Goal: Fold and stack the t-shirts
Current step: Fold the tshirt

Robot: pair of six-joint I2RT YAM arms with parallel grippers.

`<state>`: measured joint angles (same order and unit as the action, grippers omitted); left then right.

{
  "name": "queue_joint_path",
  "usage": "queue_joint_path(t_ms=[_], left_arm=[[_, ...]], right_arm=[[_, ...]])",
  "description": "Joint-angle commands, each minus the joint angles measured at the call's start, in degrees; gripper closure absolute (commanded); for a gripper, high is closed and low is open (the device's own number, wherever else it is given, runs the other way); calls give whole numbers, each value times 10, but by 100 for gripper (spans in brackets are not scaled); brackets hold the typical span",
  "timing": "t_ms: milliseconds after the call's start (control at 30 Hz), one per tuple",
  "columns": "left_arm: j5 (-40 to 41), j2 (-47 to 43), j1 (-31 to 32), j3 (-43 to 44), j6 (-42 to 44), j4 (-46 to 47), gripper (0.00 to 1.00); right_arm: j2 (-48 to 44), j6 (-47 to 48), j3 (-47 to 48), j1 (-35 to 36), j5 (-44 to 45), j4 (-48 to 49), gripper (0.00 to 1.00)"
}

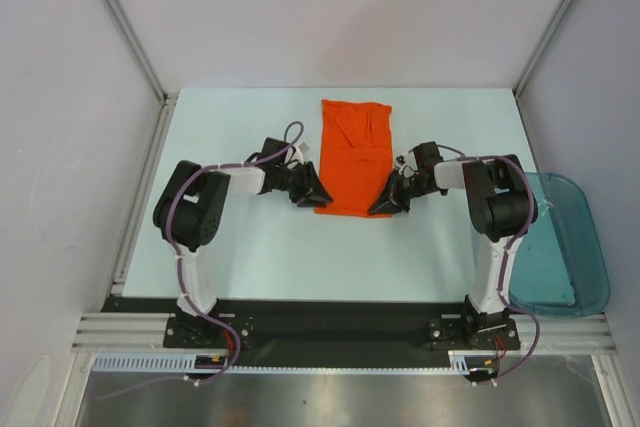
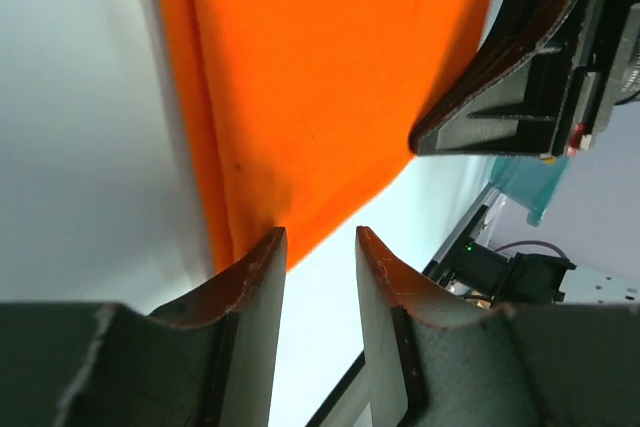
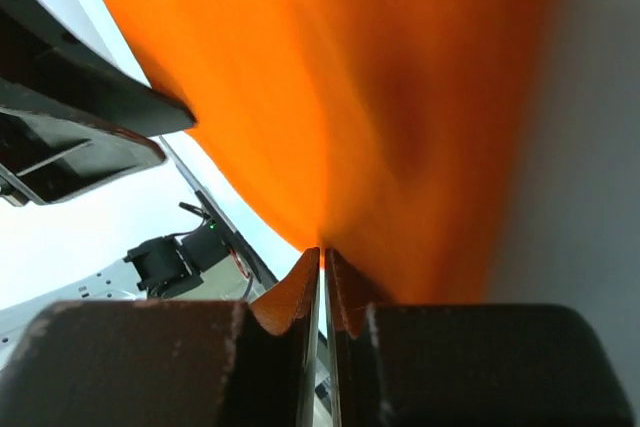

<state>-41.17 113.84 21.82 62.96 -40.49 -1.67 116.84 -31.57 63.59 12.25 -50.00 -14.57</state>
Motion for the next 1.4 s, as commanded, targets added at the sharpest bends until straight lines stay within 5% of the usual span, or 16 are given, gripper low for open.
queue_joint_path(t_ms=[0,533,1000,1100,1367], left_arm=[[5,-70,-10,4,36,-15,60],[9,87,-22,211,-70,69,60],[3,214,-63,303,-130,119,60],[6,182,-75,313,-94,78,60],[93,-30,-86,244,39,-107,46]], right_arm=[[-63,29,-11,-21,-5,-11,89],[53,-76,138,-65,-16,82,85],[178,-188,271,-117,-22,154,85],[173,-188,299,-144,-19,148,79],[4,-15,306,-170,76,-152,58]])
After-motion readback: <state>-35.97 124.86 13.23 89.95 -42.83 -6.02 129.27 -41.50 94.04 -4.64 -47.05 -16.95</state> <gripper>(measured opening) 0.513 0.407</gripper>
